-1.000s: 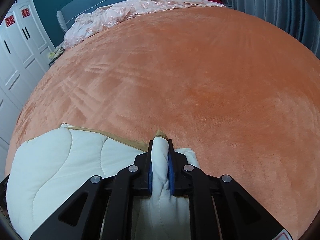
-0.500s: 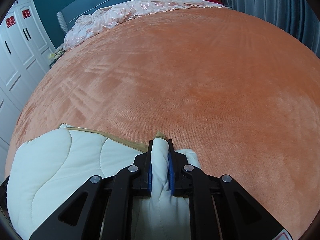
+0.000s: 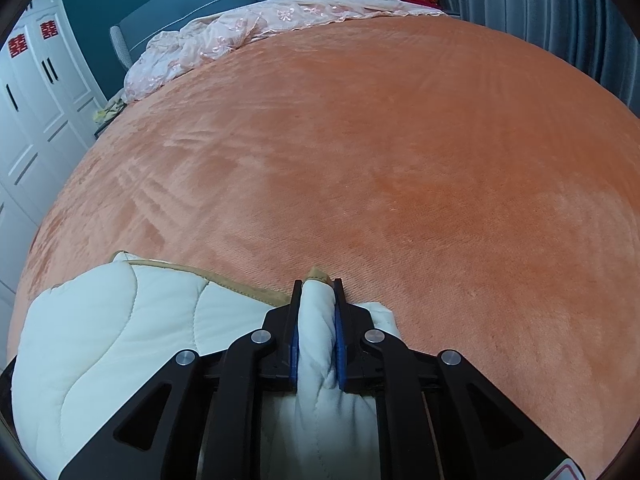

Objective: Fold large clothes
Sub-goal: 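Lift the gripped edge with both tools and fold it over the jacket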

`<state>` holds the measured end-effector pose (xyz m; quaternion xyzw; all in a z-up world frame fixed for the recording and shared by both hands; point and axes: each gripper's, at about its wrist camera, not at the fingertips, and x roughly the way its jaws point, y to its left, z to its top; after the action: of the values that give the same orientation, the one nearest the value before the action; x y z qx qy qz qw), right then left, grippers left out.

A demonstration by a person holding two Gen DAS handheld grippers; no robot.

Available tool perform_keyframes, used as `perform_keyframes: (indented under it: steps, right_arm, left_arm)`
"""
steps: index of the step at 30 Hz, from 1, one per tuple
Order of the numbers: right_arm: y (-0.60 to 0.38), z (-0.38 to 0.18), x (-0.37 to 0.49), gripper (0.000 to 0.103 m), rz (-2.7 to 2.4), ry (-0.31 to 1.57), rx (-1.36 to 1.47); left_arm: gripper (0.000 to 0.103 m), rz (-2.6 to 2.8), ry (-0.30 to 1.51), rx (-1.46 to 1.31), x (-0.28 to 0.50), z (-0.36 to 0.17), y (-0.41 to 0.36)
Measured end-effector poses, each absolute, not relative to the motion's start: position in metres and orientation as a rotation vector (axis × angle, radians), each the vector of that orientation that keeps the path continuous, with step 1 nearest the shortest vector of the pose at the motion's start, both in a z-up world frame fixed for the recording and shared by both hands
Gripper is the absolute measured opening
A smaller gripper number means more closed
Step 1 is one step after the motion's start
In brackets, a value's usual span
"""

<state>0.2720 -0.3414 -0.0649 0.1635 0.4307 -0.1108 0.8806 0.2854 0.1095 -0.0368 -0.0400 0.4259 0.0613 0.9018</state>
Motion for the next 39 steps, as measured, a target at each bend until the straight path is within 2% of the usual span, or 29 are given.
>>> perform_keyframes:
  steps: [4,6,7,8,10,13,16,20,23,28,32,39]
  right_arm:
    - [-0.343,-0.057,0.27,0.01,-0.24,0.897,0.348]
    - [-0.352,-0.046,0.263,0.02,-0.27,0.877,0.384]
    - [-0.358,-0.038,0.256,0.027,-0.282,0.85,0.415]
    - [-0.364,-0.03,0.247,0.038,-0.297,0.818,0.447]
    - [-0.375,-0.012,0.231,0.046,-0.324,0.762,0.491]
    - [-0.373,0.018,0.223,0.046,-0.311,0.746,0.472]
    - [-0.345,0.05,0.231,0.046,-0.206,0.694,0.421]
    - [-0.275,0.047,0.277,0.046,0.026,0.846,0.339]
    - [-0.228,0.024,0.299,0.046,0.112,0.935,0.292]
    - [-0.193,-0.019,0.315,0.043,0.123,1.037,0.259]
    - [-0.182,-0.042,0.309,0.039,0.119,1.049,0.217]
    - [-0.17,-0.062,0.305,0.038,0.088,1.011,0.127]
  left_arm:
    - [0.022,0.138,0.893,-0.092,0.286,-0.032,0.113]
    - [0.032,0.146,0.905,-0.114,0.284,-0.023,0.122]
    - [0.049,0.159,0.91,-0.134,0.281,-0.016,0.129]
    - [0.076,0.197,0.911,-0.154,0.276,-0.008,0.14]
    - [0.089,0.23,0.865,-0.24,0.262,0.013,0.166]
    - [0.088,0.229,0.84,-0.293,0.254,0.044,0.185]
    - [0.087,0.138,0.804,-0.265,0.263,0.081,0.167]
    - [0.085,-0.066,0.817,-0.197,0.282,0.1,0.102]
    - [0.07,-0.172,0.903,-0.124,0.297,0.078,0.049]
    - [0.056,-0.214,1.038,-0.079,0.308,0.019,0.004]
    - [0.055,-0.185,1.043,-0.028,0.304,-0.013,-0.011]
    - [0.056,-0.127,0.978,0.064,0.297,-0.034,-0.026]
